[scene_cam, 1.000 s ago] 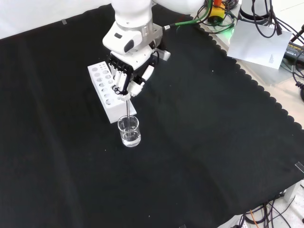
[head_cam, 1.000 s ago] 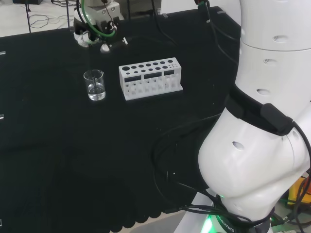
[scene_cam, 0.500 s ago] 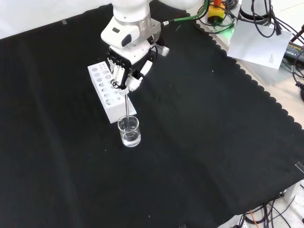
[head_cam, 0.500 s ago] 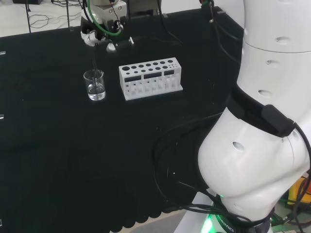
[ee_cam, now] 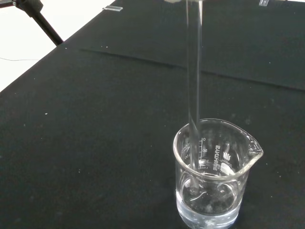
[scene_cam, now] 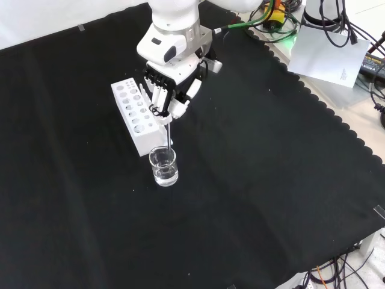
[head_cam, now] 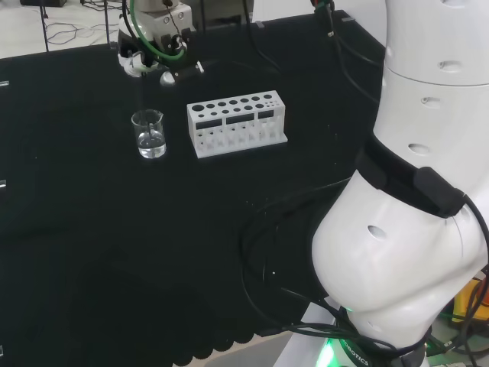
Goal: Stir in the beaker to the left of the white test tube rack with the glass rod.
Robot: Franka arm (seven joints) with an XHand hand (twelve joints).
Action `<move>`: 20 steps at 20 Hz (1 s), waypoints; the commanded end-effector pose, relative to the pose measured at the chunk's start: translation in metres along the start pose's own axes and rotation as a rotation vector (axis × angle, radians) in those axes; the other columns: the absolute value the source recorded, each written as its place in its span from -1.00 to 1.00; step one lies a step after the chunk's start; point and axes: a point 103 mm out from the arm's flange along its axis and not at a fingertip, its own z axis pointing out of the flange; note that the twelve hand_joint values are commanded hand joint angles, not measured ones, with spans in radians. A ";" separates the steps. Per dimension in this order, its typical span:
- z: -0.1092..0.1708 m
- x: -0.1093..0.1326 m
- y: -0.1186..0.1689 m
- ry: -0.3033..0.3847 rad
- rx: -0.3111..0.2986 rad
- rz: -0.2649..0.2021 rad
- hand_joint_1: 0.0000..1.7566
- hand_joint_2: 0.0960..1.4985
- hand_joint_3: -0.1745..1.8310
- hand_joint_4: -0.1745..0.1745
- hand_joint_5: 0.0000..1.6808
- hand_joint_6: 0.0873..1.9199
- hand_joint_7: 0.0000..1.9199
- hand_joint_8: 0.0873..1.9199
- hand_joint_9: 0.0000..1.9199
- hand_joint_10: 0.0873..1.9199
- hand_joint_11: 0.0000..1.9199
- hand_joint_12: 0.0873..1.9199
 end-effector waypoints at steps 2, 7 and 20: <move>0.014 0.002 0.021 0.018 0.016 0.006 0.49 0.45 -1.00 -1.00 0.34 -0.49 0.27 -0.09 0.70 -0.06 0.76 -0.21; 0.016 -0.014 0.027 0.002 0.014 0.026 0.49 0.45 -1.00 -1.00 0.34 -0.49 0.27 -0.09 0.70 -0.06 0.76 -0.21; 0.004 -0.023 0.001 -0.019 -0.003 0.055 0.49 0.45 -1.00 -1.00 0.34 -0.49 0.28 -0.09 0.70 -0.06 0.76 -0.21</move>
